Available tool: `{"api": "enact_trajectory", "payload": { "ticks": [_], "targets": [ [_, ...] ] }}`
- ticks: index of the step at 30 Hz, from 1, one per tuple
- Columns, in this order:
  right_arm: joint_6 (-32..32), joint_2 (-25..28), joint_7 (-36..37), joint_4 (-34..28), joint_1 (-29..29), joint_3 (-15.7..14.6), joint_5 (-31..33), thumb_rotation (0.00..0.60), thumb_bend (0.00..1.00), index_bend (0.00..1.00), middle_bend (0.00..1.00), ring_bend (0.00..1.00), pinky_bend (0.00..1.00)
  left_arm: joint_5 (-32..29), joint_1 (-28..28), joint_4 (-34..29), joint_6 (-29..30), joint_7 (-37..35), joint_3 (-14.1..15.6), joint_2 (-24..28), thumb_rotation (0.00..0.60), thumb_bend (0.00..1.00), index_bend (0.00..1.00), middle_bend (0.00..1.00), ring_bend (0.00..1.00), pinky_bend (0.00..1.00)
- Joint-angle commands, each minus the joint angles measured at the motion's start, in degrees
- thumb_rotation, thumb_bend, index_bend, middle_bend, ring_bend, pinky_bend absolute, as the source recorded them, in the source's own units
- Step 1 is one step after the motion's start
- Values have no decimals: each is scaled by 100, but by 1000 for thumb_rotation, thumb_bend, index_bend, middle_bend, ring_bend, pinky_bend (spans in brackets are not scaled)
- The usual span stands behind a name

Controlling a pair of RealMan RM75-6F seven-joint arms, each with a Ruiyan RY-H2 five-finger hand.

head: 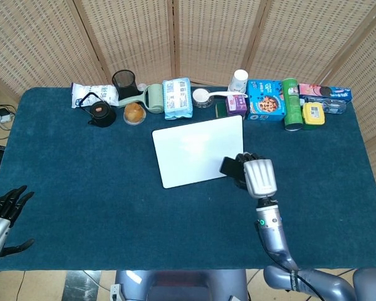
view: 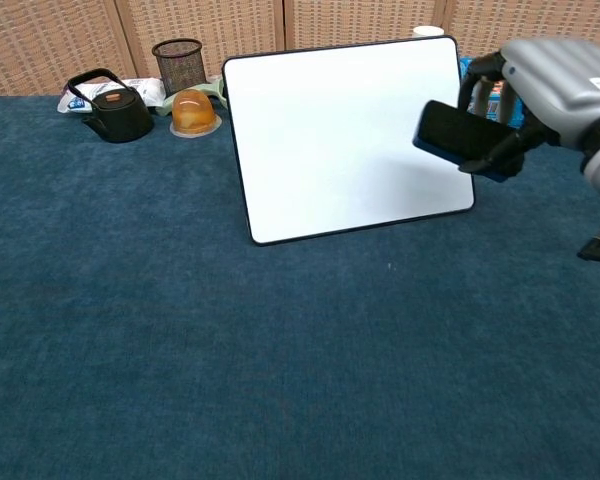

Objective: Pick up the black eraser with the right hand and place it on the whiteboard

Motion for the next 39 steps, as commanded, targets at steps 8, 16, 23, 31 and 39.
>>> {"api": "enact_trajectory", "payload": {
  "ticks": [8, 16, 23, 31, 39],
  "targets": [
    [-2, -940, -108, 1327, 686, 325, -369, 600, 230, 578, 611, 585, 692, 25, 24, 25, 42, -65, 20, 14, 600, 69, 0, 0, 0, 103],
    [96, -1490, 105, 2399, 1024, 517, -447, 600, 232, 587, 643, 611, 703, -22, -3, 26, -5, -108, 2, 32, 600, 69, 0, 0, 0, 103],
    [201, -1845, 344, 2989, 1243, 613, -487, 600, 235, 587, 646, 612, 702, -6, -10, 17, -21, -125, 16, 45, 600, 71, 0, 0, 0, 103],
    [160, -2198, 469, 3519, 1418, 729, -367, 600, 235, 587, 646, 611, 701, 10, -3, 28, -18, -187, 38, 63, 600, 69, 0, 0, 0, 103],
    [72, -2489, 518, 3855, 1468, 697, -287, 600, 229, 519, 594, 544, 685, -12, -12, 18, -31, -220, 29, 76, 600, 69, 0, 0, 0, 103]
  ]
}}
